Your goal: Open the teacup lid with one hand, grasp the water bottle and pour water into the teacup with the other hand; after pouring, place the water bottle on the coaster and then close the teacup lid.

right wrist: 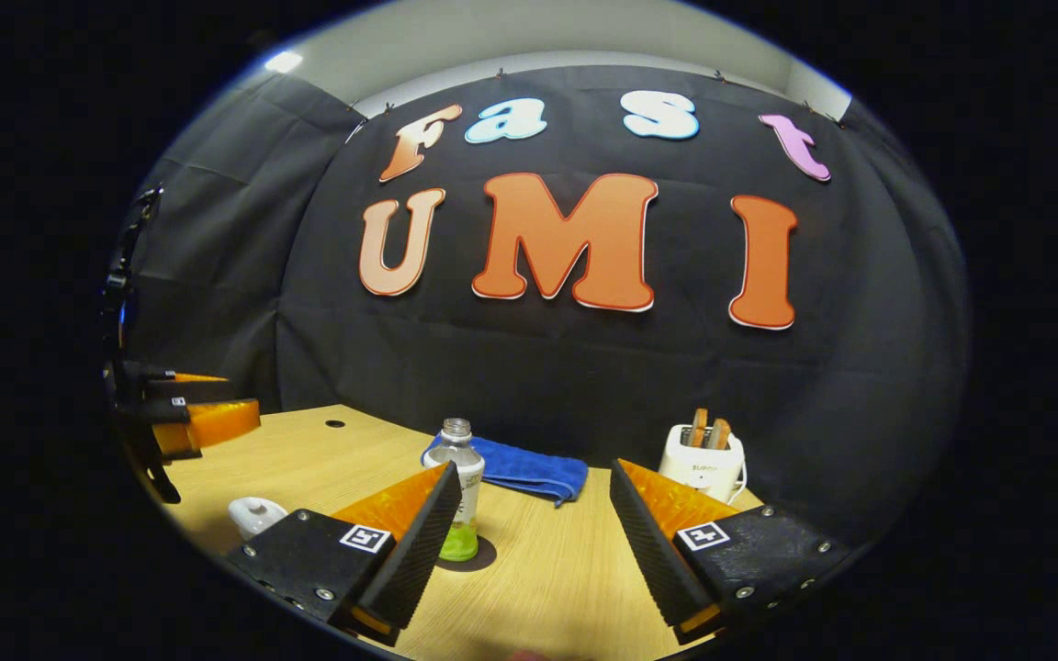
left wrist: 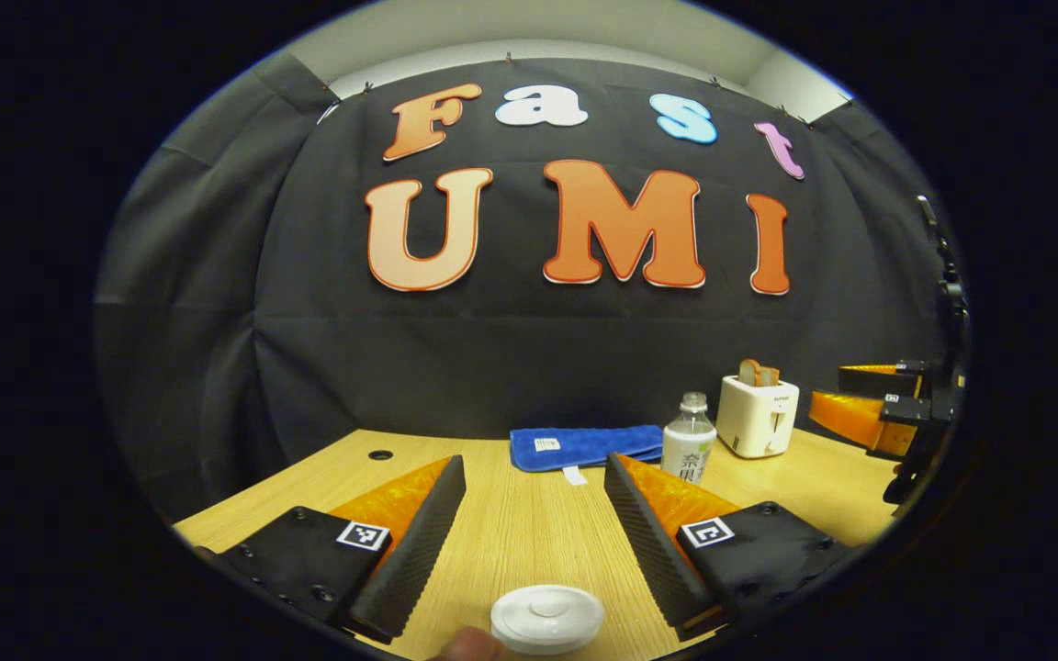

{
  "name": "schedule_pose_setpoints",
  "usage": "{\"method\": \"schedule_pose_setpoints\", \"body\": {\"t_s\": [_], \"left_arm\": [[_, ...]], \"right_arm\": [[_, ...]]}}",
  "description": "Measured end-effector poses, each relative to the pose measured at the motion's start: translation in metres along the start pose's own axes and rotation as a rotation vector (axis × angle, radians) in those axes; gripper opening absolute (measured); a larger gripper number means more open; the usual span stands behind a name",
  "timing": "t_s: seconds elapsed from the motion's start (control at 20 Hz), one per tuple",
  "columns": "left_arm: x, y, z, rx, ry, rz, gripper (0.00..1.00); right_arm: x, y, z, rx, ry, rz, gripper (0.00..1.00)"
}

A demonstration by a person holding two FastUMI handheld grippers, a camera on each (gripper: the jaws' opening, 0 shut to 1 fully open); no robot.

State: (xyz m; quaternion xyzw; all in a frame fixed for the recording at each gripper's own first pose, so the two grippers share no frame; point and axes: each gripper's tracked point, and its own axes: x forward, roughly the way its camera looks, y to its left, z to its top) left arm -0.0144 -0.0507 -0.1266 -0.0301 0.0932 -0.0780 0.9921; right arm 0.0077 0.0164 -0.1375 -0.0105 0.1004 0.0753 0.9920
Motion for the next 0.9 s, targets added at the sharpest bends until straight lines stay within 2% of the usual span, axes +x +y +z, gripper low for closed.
{"method": "schedule_pose_setpoints", "body": {"t_s": [0.05, 0.1, 0.25, 0.3, 0.35, 0.4, 0.45, 0.7, 0.9], "left_arm": [[0.000, -0.001, 0.013, -0.002, -0.024, -0.001, 1.00], [0.000, 0.001, 0.023, -0.003, -0.044, 0.007, 0.95], [-0.003, 0.007, 0.047, 0.012, -0.076, 0.023, 0.99], [-0.004, 0.007, 0.054, 0.008, -0.090, 0.025, 0.95], [-0.006, 0.007, 0.063, 0.001, -0.101, 0.024, 0.99], [-0.007, 0.007, 0.069, -0.010, -0.111, 0.024, 0.95], [-0.007, 0.008, 0.072, -0.014, -0.113, 0.020, 0.99], [-0.008, 0.010, 0.092, -0.013, -0.143, 0.025, 0.99], [-0.008, 0.019, 0.083, -0.029, -0.134, 0.039, 0.99]], "right_arm": [[-0.004, -0.002, 0.004, -0.001, -0.001, -0.012, 0.98], [-0.008, -0.002, 0.009, 0.000, -0.008, -0.013, 0.97], [-0.019, -0.003, 0.026, 0.006, -0.033, -0.032, 0.98], [-0.022, -0.004, 0.032, 0.004, -0.045, -0.043, 0.98], [-0.024, -0.004, 0.038, 0.002, -0.057, -0.052, 0.98], [-0.027, -0.002, 0.044, 0.001, -0.063, -0.055, 0.98], [-0.029, 0.001, 0.047, 0.001, -0.068, -0.049, 0.98], [-0.035, 0.008, 0.075, -0.009, -0.116, -0.046, 0.98], [-0.032, 0.006, 0.082, -0.011, -0.143, -0.068, 0.98]]}}
